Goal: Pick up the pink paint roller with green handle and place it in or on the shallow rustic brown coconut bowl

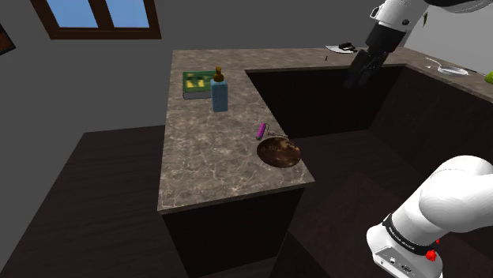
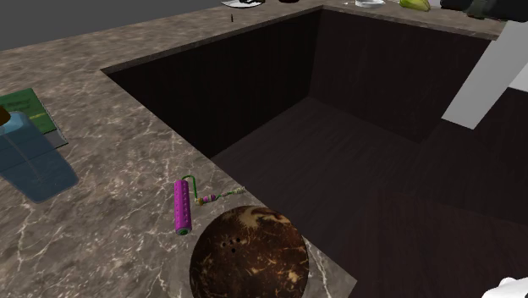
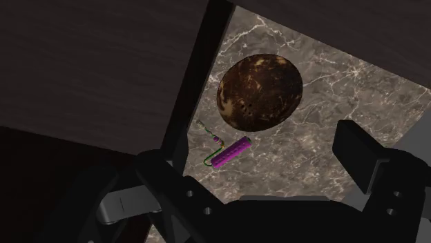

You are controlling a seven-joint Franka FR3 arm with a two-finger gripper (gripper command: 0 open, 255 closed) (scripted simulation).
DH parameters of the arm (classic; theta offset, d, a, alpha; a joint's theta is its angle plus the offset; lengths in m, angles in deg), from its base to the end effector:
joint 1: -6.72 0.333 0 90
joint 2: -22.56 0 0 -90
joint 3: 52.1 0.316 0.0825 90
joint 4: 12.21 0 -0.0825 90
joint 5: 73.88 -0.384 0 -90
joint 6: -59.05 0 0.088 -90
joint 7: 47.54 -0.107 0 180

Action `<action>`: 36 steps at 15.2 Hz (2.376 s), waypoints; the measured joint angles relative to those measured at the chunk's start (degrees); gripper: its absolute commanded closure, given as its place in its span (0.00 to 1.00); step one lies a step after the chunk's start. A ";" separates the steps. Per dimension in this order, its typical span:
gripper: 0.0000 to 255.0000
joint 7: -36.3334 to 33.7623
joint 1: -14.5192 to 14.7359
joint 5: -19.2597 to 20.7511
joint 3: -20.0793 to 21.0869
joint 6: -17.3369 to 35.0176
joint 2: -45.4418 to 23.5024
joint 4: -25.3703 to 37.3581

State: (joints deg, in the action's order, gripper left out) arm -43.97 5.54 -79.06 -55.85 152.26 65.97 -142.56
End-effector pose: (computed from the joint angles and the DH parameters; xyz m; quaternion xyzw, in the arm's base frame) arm 0.3203 -0.0258 0.6256 -0.9962 0.0042 -0.0584 0.0639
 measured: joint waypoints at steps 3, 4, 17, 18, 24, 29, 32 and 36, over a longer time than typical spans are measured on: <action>0.00 1.49 0.28 0.30 -0.44 2.43 -1.41 -1.09; 0.00 2.50 0.51 0.45 -0.67 4.41 -2.36 -2.15; 0.00 17.31 4.14 1.01 -4.41 28.50 -21.57 -6.74; 0.00 18.66 4.41 0.82 -4.79 30.03 -23.74 -6.09; 0.00 25.99 6.23 -1.38 -5.74 39.73 -36.30 -3.12; 0.00 32.31 6.99 -4.06 -5.54 45.94 -47.09 1.50; 0.00 35.90 6.91 -5.66 -4.85 48.42 -54.11 6.12; 0.00 39.13 6.45 -7.00 -3.88 51.35 -60.28 9.33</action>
State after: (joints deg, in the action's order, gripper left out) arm -4.84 11.99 -86.06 -59.73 203.62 5.70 -133.23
